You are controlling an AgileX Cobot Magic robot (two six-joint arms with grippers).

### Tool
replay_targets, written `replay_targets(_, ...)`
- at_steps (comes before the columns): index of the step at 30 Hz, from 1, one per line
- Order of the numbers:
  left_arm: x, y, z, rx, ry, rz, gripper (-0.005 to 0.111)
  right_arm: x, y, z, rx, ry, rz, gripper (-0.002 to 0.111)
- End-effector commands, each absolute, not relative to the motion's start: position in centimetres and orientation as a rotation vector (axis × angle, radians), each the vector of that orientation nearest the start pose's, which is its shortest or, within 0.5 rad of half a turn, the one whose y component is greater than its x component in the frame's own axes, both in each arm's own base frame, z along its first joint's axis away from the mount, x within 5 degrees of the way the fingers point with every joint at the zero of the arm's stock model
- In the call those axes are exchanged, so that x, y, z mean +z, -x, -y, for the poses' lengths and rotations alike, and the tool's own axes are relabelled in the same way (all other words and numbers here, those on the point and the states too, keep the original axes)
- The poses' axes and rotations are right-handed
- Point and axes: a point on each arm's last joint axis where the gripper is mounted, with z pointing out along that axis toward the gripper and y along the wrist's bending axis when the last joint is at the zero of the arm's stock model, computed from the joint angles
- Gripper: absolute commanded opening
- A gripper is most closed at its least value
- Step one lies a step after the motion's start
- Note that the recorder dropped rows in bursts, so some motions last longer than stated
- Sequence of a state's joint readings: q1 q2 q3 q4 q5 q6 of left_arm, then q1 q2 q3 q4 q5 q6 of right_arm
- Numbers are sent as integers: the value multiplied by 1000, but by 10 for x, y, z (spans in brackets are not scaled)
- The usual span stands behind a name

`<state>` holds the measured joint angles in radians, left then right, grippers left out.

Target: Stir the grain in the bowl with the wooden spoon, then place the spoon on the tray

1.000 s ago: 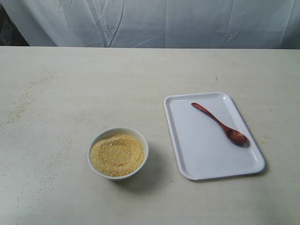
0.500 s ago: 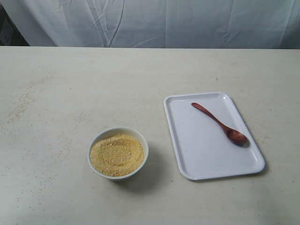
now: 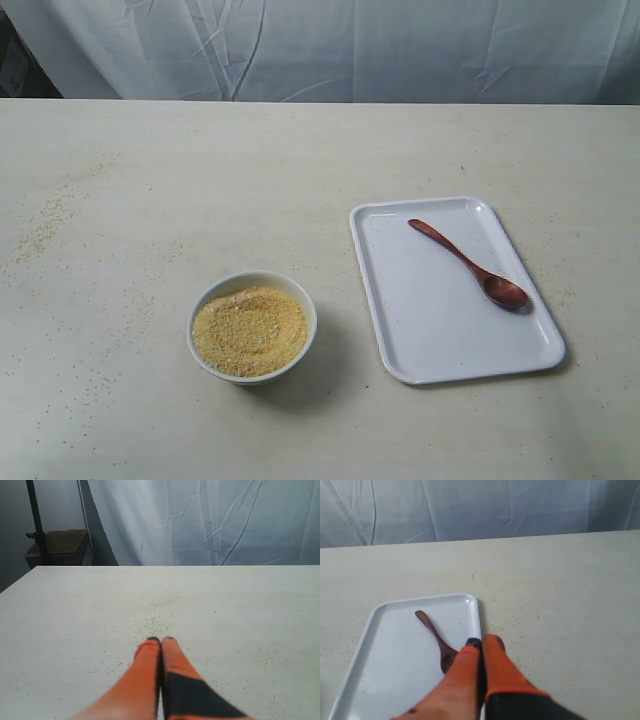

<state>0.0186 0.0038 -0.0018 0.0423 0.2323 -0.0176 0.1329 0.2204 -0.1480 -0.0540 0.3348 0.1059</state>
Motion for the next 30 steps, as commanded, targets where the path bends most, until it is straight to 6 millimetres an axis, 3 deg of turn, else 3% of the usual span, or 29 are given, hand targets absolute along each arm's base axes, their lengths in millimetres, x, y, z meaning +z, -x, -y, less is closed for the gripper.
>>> replay_targets(1, 192, -55, -2, 42, 4, -1714, 0, 219, -68, -8, 124, 47, -1878, 0)
replay_targets(5, 192, -55, -2, 42, 4, -1714, 0, 215, -65, -9, 169, 17, -1850, 0)
replay_targets(13, 192, -55, -2, 42, 4, -1714, 0, 185, -54, -7, 175, 16, -1800, 0)
replay_targets(30, 192, -55, -2, 42, 4, -1714, 0, 188, -54, -7, 183, 11, -1762, 0)
